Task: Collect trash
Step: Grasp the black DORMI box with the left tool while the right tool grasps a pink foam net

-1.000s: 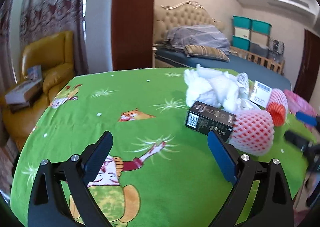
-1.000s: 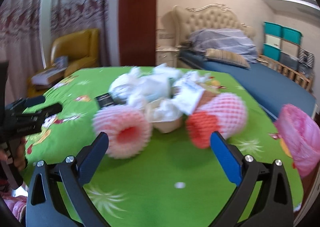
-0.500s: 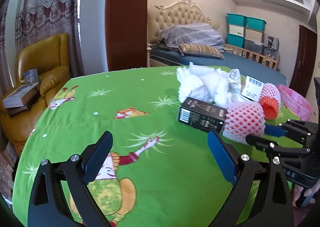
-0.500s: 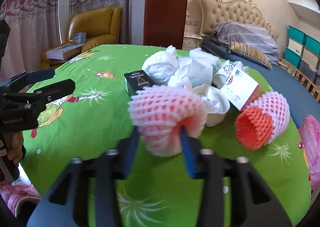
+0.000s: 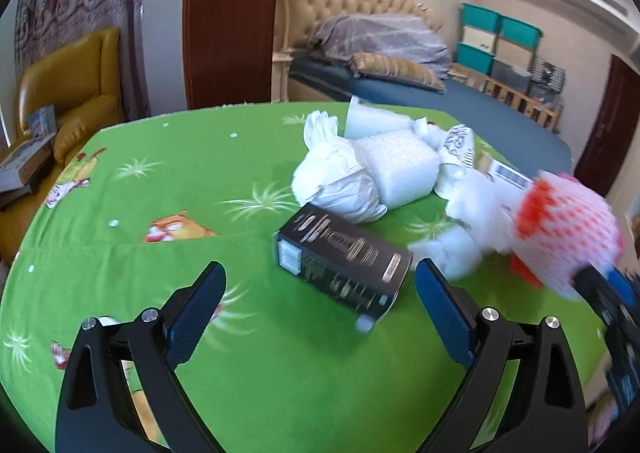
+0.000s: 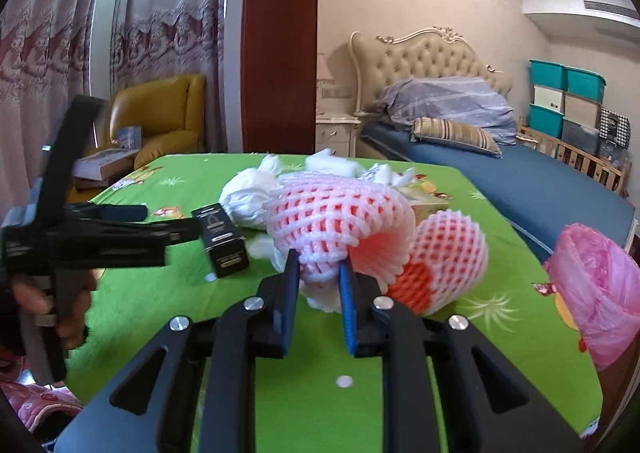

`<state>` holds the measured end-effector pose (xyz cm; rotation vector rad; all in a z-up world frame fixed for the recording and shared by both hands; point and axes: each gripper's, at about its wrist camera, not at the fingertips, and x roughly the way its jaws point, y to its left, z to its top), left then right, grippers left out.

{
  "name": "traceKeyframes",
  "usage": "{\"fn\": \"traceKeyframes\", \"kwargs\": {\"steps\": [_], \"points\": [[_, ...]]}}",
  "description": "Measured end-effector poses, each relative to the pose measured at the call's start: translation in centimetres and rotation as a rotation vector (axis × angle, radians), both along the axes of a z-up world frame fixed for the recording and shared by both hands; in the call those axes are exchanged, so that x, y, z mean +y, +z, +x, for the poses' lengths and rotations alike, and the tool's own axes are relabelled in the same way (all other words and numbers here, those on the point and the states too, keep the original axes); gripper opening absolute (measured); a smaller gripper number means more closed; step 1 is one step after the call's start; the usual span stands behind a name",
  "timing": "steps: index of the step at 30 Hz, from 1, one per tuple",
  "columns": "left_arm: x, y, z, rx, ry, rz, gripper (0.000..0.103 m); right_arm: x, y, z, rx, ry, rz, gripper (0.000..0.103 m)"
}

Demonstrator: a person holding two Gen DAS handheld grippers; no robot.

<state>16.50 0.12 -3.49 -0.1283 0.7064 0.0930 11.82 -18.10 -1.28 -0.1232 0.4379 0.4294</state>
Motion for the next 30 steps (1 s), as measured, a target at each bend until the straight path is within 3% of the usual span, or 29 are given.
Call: {"fn": "traceKeyframes", "kwargs": {"steps": [9, 18, 22, 26, 27, 30], "points": [[-1.4, -1.6, 6.1, 0.115, 0.145, 0.081, 0.089, -1.0, -0.1, -0.5, -0.026, 0.027, 0.024, 0.019], [1.7, -3.2, 1.0, 0.155, 0.147, 0.063, 0.089, -0.5, -0.6, -1.7, -0.030, 0.073, 0.029, 0.019], [3.2, -3.4, 0.7, 0.132, 0.110, -0.030, 0.089, 0.3, -0.9, -1.9, -0.016, 0.090, 0.019, 0.019], [2.3, -2.7, 1.6, 0.095, 0.063, 0.017, 0.088, 1.0, -1.1, -2.4, -0.022, 0.103, -0.005, 0.019], [2.0, -2.6, 1.8, 0.092, 0.047, 0.026, 0.084, 0.9, -1.1, -2.4, -0.024, 0.100, -0.005, 0.019], [1.3, -3.0, 2.0, 0.115, -0.023, 0.011, 0.041, 0.5, -1.0, -2.8, -0.037, 0.084, 0.006, 0.019]]}}
